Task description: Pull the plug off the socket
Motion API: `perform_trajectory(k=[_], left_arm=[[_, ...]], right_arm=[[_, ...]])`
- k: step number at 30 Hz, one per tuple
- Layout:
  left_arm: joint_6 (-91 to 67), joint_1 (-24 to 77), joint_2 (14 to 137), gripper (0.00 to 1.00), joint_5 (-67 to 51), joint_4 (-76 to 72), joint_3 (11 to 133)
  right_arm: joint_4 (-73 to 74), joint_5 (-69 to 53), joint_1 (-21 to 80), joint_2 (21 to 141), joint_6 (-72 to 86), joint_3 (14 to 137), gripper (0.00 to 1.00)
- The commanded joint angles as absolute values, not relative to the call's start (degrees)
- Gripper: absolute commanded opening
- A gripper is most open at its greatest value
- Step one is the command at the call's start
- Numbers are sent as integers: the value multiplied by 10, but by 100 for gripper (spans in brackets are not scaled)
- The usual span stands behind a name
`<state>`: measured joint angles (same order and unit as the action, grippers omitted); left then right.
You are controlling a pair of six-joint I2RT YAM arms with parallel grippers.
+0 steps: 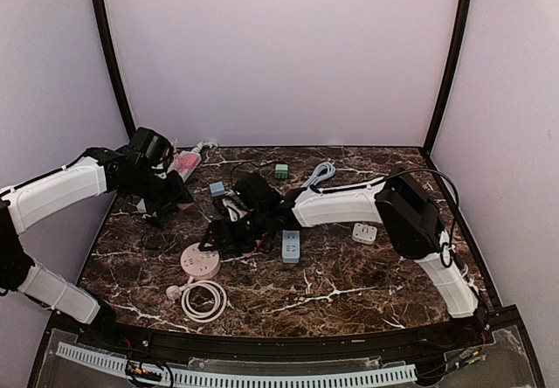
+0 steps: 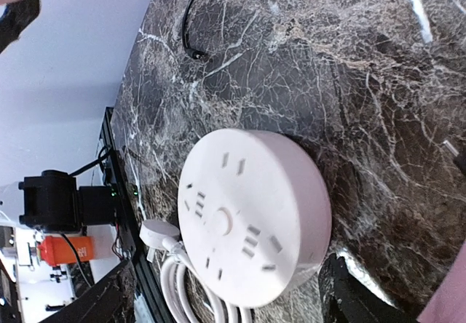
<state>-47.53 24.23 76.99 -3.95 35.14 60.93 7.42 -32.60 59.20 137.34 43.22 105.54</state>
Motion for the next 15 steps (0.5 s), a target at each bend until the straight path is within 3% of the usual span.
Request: perform_trajectory(k=[1,15], left_arm=[[-466,231,779,5,-53,322,633],[-460,174,902,8,-170,227,655]], right_arm=[[101,-271,586,1302,382,1024,85],[104,-163,543,1095,321,843,95]])
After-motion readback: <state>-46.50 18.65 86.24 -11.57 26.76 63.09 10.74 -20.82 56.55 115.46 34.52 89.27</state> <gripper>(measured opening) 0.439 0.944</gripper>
